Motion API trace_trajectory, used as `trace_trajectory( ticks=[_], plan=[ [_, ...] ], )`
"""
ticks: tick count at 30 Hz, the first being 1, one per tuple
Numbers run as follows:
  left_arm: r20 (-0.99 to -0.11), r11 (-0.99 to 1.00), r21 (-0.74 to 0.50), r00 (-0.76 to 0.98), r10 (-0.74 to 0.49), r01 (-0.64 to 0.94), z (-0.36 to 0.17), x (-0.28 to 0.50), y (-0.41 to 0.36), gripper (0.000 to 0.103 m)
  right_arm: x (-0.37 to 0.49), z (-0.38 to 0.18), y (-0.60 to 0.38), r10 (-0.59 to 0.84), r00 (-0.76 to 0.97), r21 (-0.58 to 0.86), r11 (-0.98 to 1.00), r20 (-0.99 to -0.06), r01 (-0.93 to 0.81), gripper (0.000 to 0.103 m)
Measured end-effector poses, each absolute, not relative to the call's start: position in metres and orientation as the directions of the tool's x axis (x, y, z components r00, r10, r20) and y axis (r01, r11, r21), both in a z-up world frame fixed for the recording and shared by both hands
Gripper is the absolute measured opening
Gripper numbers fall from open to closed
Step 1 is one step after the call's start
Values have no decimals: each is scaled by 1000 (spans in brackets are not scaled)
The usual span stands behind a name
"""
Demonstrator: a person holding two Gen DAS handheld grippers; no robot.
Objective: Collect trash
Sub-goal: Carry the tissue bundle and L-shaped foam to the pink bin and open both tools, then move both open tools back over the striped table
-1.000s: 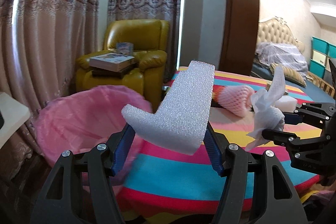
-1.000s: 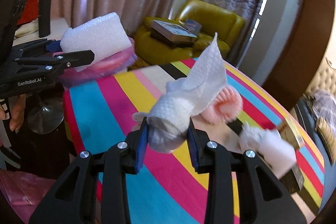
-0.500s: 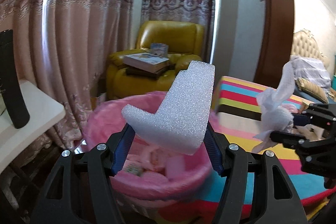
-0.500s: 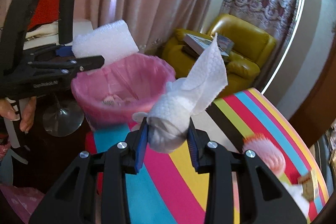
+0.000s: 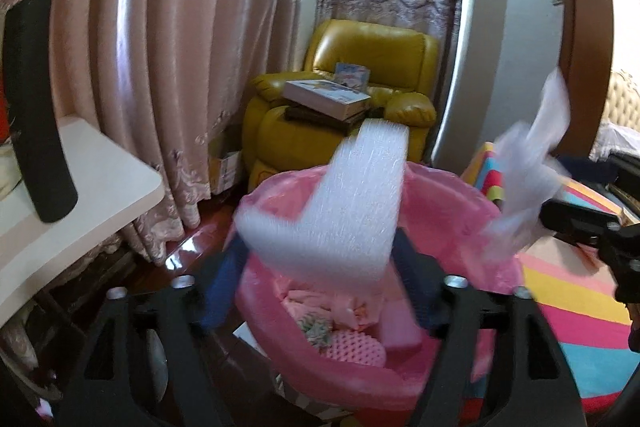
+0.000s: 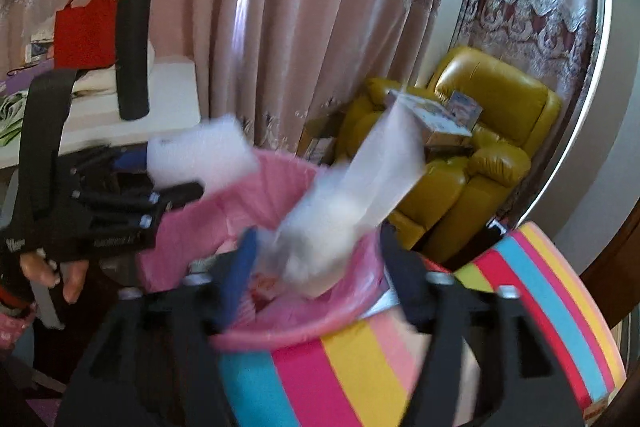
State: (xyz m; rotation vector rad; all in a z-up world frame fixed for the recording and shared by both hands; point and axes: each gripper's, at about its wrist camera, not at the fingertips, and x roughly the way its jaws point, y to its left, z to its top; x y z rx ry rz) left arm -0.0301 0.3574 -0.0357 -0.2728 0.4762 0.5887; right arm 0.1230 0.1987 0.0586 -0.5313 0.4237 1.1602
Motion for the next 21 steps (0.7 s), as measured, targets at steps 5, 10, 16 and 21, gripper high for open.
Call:
trace_trajectory(
  ticks=[5, 10, 16, 21],
  plan=[
    [-496, 778, -119, 716, 492, -617, -39, -40, 359, 86, 133, 71, 175, 780, 350, -112, 344, -518, -932, 75],
    [-493, 782, -122, 721, 487, -612, -39, -40, 343, 89, 141, 72, 128, 765, 408, -120, 406, -498, -906, 77],
    [-445, 852, -111, 792, 417, -511, -24, -23, 298, 89, 148, 56, 67, 723, 464, -102, 486, -512, -868, 78],
    [-453, 918, -85, 836, 310, -386, -20, 11, 249, 89, 163, 40, 19, 661, 526, -74, 584, -535, -808, 78]
  ],
)
